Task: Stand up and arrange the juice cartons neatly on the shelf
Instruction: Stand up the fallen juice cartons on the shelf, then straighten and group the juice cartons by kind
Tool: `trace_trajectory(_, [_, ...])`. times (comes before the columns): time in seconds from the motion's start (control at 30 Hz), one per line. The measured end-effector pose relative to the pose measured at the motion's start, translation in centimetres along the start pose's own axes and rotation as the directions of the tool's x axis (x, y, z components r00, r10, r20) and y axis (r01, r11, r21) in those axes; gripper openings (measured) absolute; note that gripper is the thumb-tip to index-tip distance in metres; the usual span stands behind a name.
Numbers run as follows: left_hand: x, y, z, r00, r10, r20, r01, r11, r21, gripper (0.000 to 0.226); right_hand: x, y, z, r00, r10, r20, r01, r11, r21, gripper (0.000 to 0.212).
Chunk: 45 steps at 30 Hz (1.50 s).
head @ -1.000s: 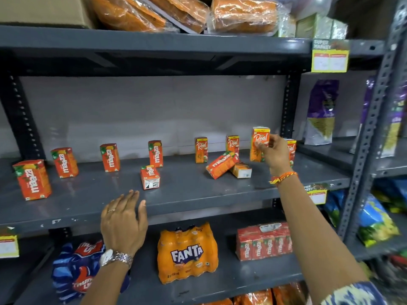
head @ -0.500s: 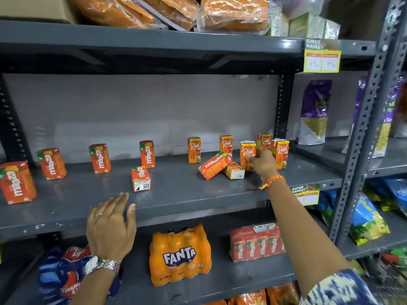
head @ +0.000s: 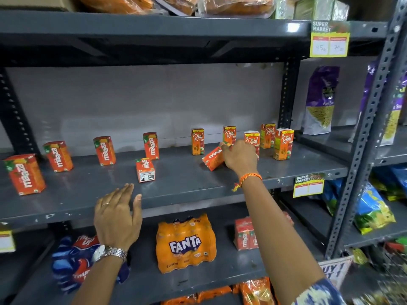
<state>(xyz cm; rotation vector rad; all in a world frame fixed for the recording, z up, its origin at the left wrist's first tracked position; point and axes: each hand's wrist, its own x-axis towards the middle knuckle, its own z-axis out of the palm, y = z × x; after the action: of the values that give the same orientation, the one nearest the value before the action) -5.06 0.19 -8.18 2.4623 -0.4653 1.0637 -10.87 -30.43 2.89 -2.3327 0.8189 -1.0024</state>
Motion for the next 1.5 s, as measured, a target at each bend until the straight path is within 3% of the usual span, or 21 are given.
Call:
trace_trajectory(0.1, [0.0,0.0,0.0,1.000,0.007,0.006,-0.007,1.000,0.003,0.058,0.1,-0.7,0.3,0.998,0.053,0.038,-0.047,0.990,-0.133,0.052])
trace_trajectory(0.2, [-0.1,-0.2,-0.1,1.000,0.012,0.016,-0.012,1.000,0.008,0.056,0.5,-0.9,0.4,0.999,0.027,0.029,-0.023,0.989,-0.147,0.043])
trace_trajectory(0.33, [0.0,-0.4,0.0,1.000,0.014,0.025,-0.014,1.000,0.008,0.056,1.3,-0.7,0.2,0.990,0.008,0.138,-0.022,0.995,0.100,0.034])
trace_trajectory(0.5, [0.0,-0.6,0.1,0.999,0.027,0.026,-0.027,1.000,0.014,0.056,0.8,-1.6,-0.4,0.937,-0.202,0.284,0.054,0.889,0.455,0.032])
trace_trajectory(0.73, [0.0,-1.0,0.4,0.998,0.042,0.041,-0.043,0.999,0.018,0.057,0.6,-1.8,-1.0,0.915,-0.324,0.240,0.117,0.782,0.612,0.032])
trace_trajectory(0.93, [0.2,-2.8,-0.5,0.992,0.123,0.033,-0.124,0.992,0.031,0.056,1.1,-4.7,0.6,0.900,-0.382,0.210,0.138,0.707,0.694,0.032])
trace_trajectory(1.1, [0.2,-9.2,-1.9,0.996,-0.019,-0.087,0.021,1.000,0.024,0.052,-0.1,-10.0,3.4,0.869,-0.434,0.236,0.111,0.637,0.763,0.031])
trace_trajectory(1.2, [0.1,-13.0,-2.4,0.991,-0.010,-0.134,0.016,0.999,0.045,0.049,-1.6,-14.5,5.7,0.834,-0.487,0.258,0.112,0.608,0.786,0.032])
trace_trajectory(1.3, [0.1,-13.9,-1.7,0.987,0.050,-0.151,-0.044,0.998,0.040,0.044,-3.1,-18.6,8.1,0.787,-0.547,0.286,0.163,0.631,0.758,0.032])
trace_trajectory(1.5, [0.2,-13.8,-0.5,0.974,0.029,-0.227,-0.031,0.999,-0.008,0.036,-5.5,-24.2,12.6,0.721,-0.598,0.350,0.236,0.687,0.687,0.032])
